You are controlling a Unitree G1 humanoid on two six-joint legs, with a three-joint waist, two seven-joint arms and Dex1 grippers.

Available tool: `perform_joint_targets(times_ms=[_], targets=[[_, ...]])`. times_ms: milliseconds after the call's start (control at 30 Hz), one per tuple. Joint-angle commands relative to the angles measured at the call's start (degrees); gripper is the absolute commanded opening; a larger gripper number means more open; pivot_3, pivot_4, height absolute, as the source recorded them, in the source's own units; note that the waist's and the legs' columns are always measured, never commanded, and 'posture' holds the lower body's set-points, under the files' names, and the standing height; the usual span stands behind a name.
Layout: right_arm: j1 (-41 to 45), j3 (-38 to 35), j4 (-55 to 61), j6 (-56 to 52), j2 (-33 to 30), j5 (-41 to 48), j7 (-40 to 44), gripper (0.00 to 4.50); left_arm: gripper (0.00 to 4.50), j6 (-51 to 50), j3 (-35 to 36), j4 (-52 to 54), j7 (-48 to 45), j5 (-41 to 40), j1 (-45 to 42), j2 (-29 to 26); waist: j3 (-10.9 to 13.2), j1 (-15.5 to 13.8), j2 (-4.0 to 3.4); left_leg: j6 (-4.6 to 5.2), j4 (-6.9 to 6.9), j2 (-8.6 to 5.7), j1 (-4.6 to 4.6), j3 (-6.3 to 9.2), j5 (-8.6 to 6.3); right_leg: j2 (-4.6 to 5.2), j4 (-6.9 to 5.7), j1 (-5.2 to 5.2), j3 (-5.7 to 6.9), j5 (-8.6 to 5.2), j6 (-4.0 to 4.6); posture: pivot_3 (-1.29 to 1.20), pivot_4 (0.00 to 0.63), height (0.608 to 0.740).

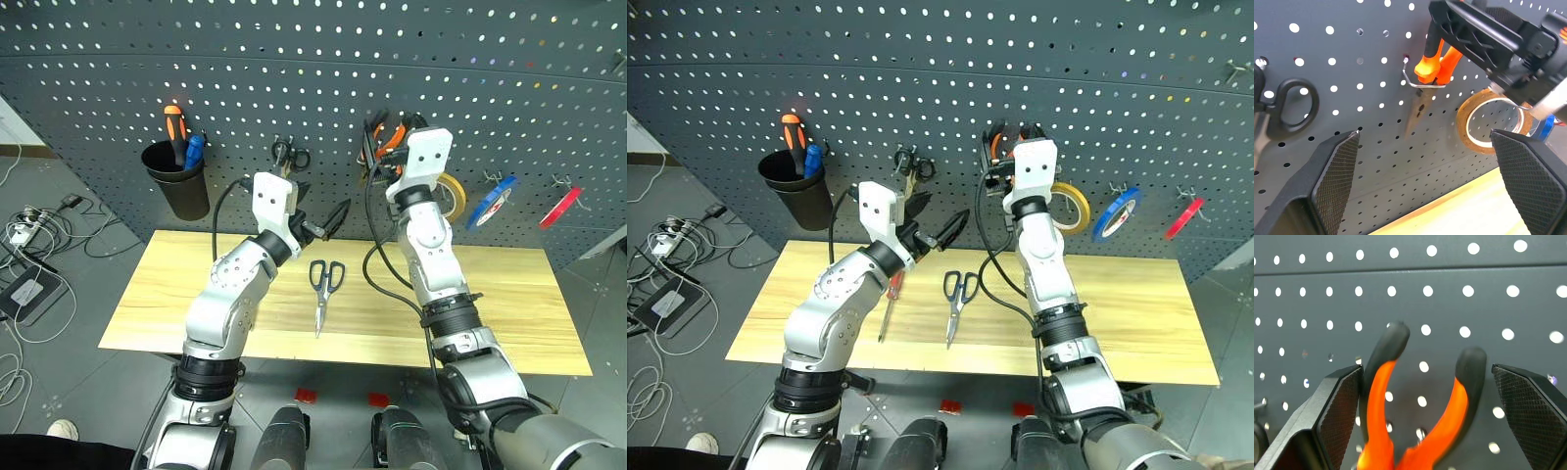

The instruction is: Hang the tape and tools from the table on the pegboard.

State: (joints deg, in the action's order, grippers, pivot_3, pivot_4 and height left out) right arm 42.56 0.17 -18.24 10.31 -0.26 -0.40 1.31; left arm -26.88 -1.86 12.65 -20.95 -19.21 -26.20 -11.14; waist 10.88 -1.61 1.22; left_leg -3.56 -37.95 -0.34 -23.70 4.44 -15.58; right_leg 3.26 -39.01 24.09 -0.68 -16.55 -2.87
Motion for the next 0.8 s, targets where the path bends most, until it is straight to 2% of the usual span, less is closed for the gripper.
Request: perform_joint_targets(times_ms=[33, 133, 333, 433, 600, 800], targets=[[-2.34, 0.74, 9.2, -4.37, -0.86, 2.52, 3.6, 4.48, 4.5, 1.04, 0.27, 2.03, -0.75, -0.35, -0.05, -0.19, 0.0, 0.0, 0.0, 0.0, 0.0, 0.0, 0.0, 0.0, 0.0, 0.0, -0.01, 0.0, -0.01, 0.0, 0.0, 0.21, 0.209, 0.74], [-6.5, 1.61, 16.77, -9.67, -2.05, 3.7, 5.97, 4.48, 4.5, 0.38, 0.07, 3.28, -0.64, -0.58, 1.32, -0.18, 0.0, 0.0, 0.0, 0.01, 0.01, 0.0, 0.0, 0.01, 0.0, 0.0, 0.02, 0.0, -0.01, 0.0, 0.0, 0.19, 0.207, 0.74], [-11.82, 1.93, 24.35, -16.11, -5.71, 2.72, 7.98, 4.48, 4.5, -2.15, 0.08, 5.33, 1.56, -0.6, 3.91, 0.7, 0.0, 0.02, 0.0, 0.03, 0.0, -0.01, 0.0, 0.01, -0.02, 0.0, 0.02, -0.01, -0.02, 0.0, 0.0, 0.17, 0.222, 0.74], [-16.71, 1.6, 28.85, -18.36, -9.06, 4.14, 11.19, 4.48, 4.5, -4.22, -1.32, 6.24, 4.31, 2.0, 6.9, 0.65, 0.01, 0.01, 0.01, 0.08, 0.01, -0.01, 0.01, 0.01, -0.05, 0.0, 0.04, -0.02, -0.03, 0.0, 0.0, 0.17, 0.231, 0.74], [-24.77, 1.77, 34.66, -22.11, -14.53, 8.75, 18.99, 4.48, 4.5, -7.01, -4.1, 5.89, 7.84, 6.07, 10.2, 0.63, 0.59, 0.06, 0.07, 0.36, -0.01, 0.0, 0.1, 0.03, -0.2, 0.0, 0.03, -0.11, -0.07, 0.0, 0.0, 0.14, 0.269, 0.74], [-33.12, 5.68, 37.45, -17.52, -22.65, 10.89, 32.41, 4.48, 4.5, -11.14, -8.12, 1.32, 13.55, 13.58, 11.72, 0.73, 2.83, 0.4, -0.07, 0.7, 0.02, 0.01, 0.84, 0.1, -0.4, -0.01, 0.16, -0.88, -0.16, -0.03, 0.0, 0.11, 0.307, 0.74]])
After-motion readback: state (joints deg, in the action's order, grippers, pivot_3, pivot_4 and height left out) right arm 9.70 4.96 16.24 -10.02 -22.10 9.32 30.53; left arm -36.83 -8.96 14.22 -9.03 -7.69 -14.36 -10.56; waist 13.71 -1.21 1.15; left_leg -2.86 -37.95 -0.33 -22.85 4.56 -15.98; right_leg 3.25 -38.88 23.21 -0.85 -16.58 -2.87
